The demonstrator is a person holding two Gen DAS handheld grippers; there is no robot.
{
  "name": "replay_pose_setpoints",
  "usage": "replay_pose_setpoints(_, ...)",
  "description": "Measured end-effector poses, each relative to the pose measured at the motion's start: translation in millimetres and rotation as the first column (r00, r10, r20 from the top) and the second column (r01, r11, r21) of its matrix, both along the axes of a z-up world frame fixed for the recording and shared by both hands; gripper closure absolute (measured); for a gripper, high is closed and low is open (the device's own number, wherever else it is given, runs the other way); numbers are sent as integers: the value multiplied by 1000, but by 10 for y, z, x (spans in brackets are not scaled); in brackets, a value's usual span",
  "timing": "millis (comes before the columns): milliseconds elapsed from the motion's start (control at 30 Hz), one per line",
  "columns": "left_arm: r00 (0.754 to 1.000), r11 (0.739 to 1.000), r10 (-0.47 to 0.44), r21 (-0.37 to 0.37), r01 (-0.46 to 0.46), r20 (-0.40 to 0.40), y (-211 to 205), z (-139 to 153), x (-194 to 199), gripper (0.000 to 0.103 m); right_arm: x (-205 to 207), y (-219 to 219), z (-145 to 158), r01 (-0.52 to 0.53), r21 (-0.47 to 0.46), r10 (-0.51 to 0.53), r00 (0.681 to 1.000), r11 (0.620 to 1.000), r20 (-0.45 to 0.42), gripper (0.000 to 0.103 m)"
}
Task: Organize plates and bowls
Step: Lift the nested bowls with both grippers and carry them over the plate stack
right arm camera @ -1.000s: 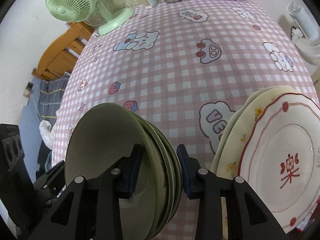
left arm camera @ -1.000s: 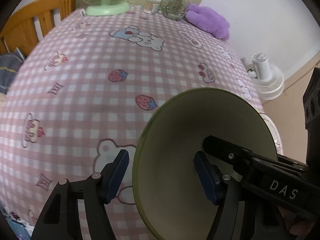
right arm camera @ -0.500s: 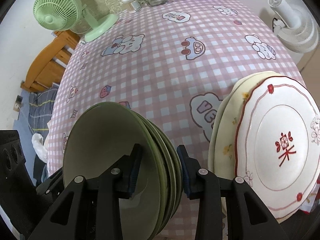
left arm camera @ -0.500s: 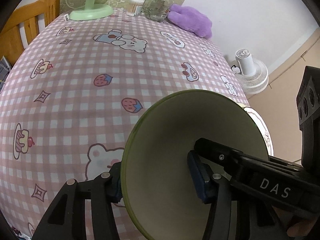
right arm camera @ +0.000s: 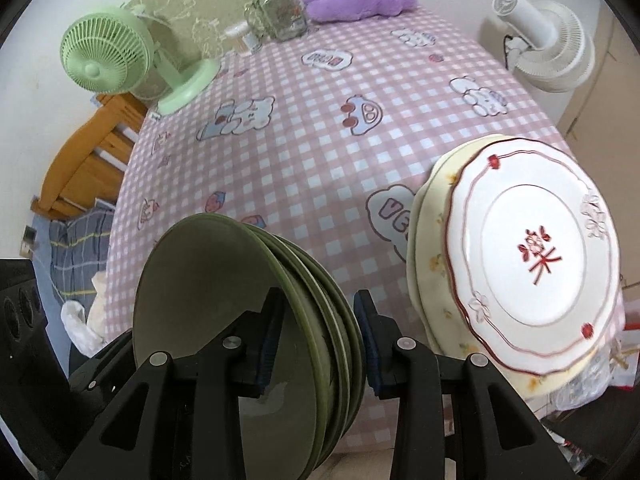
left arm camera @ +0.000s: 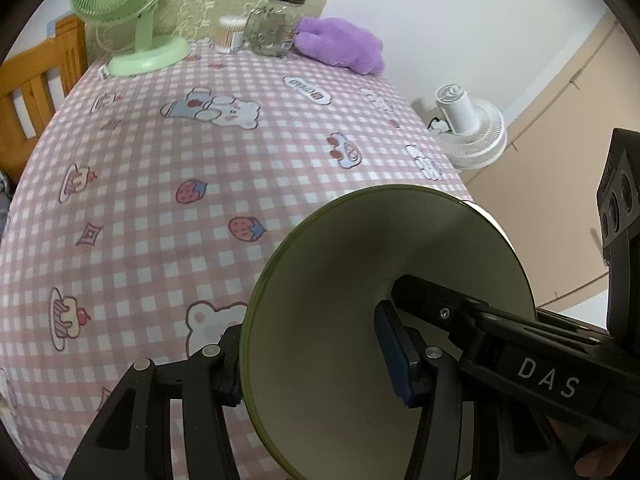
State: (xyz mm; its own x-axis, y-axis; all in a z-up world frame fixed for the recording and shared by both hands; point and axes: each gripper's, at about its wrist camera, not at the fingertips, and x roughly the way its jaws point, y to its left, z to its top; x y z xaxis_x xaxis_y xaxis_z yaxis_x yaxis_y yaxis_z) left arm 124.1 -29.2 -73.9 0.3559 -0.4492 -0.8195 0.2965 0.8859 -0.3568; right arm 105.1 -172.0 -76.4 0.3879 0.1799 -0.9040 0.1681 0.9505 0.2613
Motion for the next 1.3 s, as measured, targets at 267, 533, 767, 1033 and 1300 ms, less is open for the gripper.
replay_pose_setpoints(267,998,1000,-7,13,6,60,-87,291,-43,49,-100,-47,293,34,17,-35,998,999,57,64)
replay_pose_setpoints(533,994,999,36,26,-39,107,-341,410,-12,49,-29,-251,413,-4,34,0,994,999,109,64)
replay_pose_setpoints(767,990,996,83,22,-86,113,-677,468,-27,49,20,-581,486,-50,32,46,992,998,119,64)
replay_pose_setpoints(1033,987,992,120,14,-122,109,-1040,474,-36,49,33,-979,521,-91,27,87,989,995,116,64)
replay_pose_setpoints(1300,985,988,152,1,-152,82,-1380,389,-44,49,68,-1307,481,-119,15,117,989,993,95,64)
